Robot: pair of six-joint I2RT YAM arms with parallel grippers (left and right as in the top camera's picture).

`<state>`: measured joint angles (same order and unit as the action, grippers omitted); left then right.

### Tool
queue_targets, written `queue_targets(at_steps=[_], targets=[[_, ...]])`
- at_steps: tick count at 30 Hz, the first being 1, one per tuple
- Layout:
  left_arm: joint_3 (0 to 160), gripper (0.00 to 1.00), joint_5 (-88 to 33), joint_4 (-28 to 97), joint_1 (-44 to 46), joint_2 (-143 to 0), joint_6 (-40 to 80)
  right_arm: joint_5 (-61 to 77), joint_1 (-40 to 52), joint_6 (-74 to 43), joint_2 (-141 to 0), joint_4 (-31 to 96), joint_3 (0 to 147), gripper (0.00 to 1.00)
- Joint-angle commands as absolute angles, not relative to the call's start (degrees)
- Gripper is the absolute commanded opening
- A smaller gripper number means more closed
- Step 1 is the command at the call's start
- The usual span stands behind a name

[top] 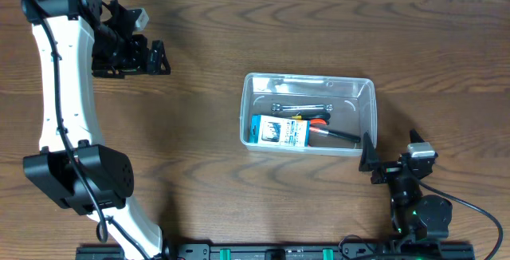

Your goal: Pack container

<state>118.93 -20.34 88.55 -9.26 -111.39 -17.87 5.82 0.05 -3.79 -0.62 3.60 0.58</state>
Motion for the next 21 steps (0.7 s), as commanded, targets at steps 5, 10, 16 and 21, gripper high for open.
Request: queue_targets(at_steps=[5,10,16,21], targets=[[119.11,0.98,-19.84,88.86,-9.1,-110.45,-18.17,6.02,-0.69,-3.33,-0.32,3.62,0.32,0.99],[119.11,0.98,-19.84,88.86,-8.19,-106.8,-18.17,6.04,-0.69,-3.33,-0.34,3.6,0.32,0.99],[119.09,0.98,-19.84,88.86,-4.47,-99.61,-18.17,6.04,-0.69,-3.33,-0.32,3.62,0.32,0.99],[119.07,0.98,-19.86,88.88,0.45,-92.05,-18.17,6.04,-0.69,-3.33,-0.34,3.62,0.32,0.99]])
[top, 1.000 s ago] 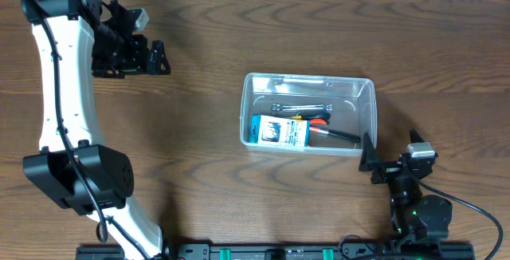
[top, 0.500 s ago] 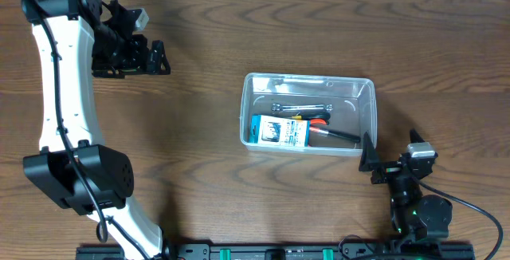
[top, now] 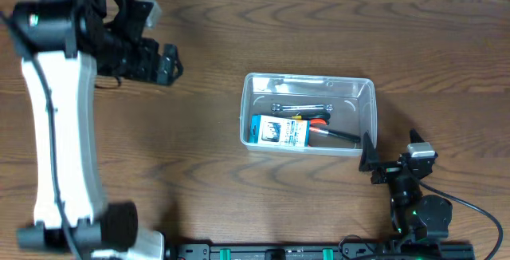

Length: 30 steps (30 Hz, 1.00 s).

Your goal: Pack container

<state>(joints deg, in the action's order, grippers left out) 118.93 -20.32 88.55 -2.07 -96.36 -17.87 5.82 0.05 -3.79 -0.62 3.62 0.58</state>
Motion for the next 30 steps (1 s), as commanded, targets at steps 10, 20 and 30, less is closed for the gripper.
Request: queue_targets(at_steps=[10,20,30], targets=[[110.91,0.98,-19.84,88.88,7.09,-76.2,-18.17,6.04,-0.69,-3.33,-0.32,3.62,0.32,0.99],[90.76,0.98,-19.09,88.88,7.09,-54.43,-18.39,6.02,-0.69,-3.33,-0.32,3.62,0.32,0.99],[72.34,0.98,-18.09,82.3,7.09,-39.88,-21.21,6.04,-0.69,-3.33,-0.34,3.62,0.32,0.99]])
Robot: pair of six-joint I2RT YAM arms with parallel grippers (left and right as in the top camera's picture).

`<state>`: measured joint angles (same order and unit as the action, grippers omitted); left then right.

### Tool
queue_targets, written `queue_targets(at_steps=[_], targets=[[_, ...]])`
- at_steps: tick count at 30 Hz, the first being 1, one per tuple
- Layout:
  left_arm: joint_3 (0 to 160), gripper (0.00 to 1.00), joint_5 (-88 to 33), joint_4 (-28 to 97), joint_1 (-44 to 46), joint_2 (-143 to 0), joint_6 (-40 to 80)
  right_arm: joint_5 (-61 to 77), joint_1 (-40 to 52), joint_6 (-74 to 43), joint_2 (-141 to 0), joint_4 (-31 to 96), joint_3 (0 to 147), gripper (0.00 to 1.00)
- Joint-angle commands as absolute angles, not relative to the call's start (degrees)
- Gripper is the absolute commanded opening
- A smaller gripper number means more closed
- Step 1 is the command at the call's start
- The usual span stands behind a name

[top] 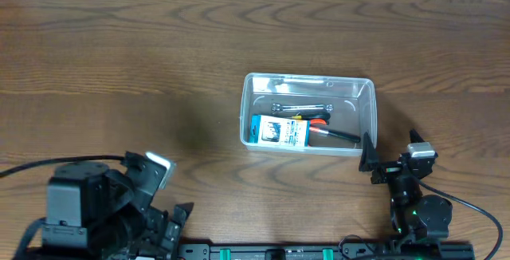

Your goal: Pack container

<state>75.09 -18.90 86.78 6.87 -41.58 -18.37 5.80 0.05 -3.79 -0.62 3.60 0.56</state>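
A clear plastic container sits right of the table's middle. Inside it lie a blue-and-white packet, a small metal tool and a pen-like item with an orange-red part. My left gripper is low at the front left edge, far from the container, with its fingers apart and nothing between them. My right gripper rests just off the container's front right corner; whether its jaws are open or shut does not show.
The dark wood table carries no other loose objects in view. A black rail with green fittings runs along the front edge. The right arm's base and cable sit at the front right.
My left arm has moved from the far left back of the table down to the front left edge. The container, its contents and the right arm have not moved.
First my left arm reached to the table's far back left corner, its gripper empty. Then the gripper was slightly further right there. Now the arm is folded at the front left edge. The container's contents and the right arm stayed the same throughout.
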Motion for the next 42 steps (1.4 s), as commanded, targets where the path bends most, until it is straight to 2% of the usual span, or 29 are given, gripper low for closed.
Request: queue_targets(at_steps=[1,7,18,31,37,42], targets=[[71.53,0.98,-18.11,78.32,7.09,-39.09,-21.96,6.04,-0.69,-3.33,-0.34,3.62,0.32,0.99],[70.65,0.98,-18.11,51.18,7.05,-36.03,-22.68,6.02,-0.69,-3.33,-0.34,3.62,0.32,0.99],[67.55,0.98,-18.11,38.61,6.87,-30.28,-23.18,6.02,-0.69,-3.33,-0.34,3.6,0.32,0.99],[38.52,0.98,-20.49,0.4,6.07,-13.91,-23.09,6.04,-0.69,-3.33,-0.34,3.62,0.32,0.99],[28.12,0.98,-20.49,-17.21,5.15,-10.31,-23.14,6.02,-0.69,-3.33,-0.32,3.6,0.32,0.99],[21.98,0.98,-20.25,-27.18,2.79,-9.5,-23.35,6.04,-0.69,-3.33,-0.32,3.62,0.32,0.99]])
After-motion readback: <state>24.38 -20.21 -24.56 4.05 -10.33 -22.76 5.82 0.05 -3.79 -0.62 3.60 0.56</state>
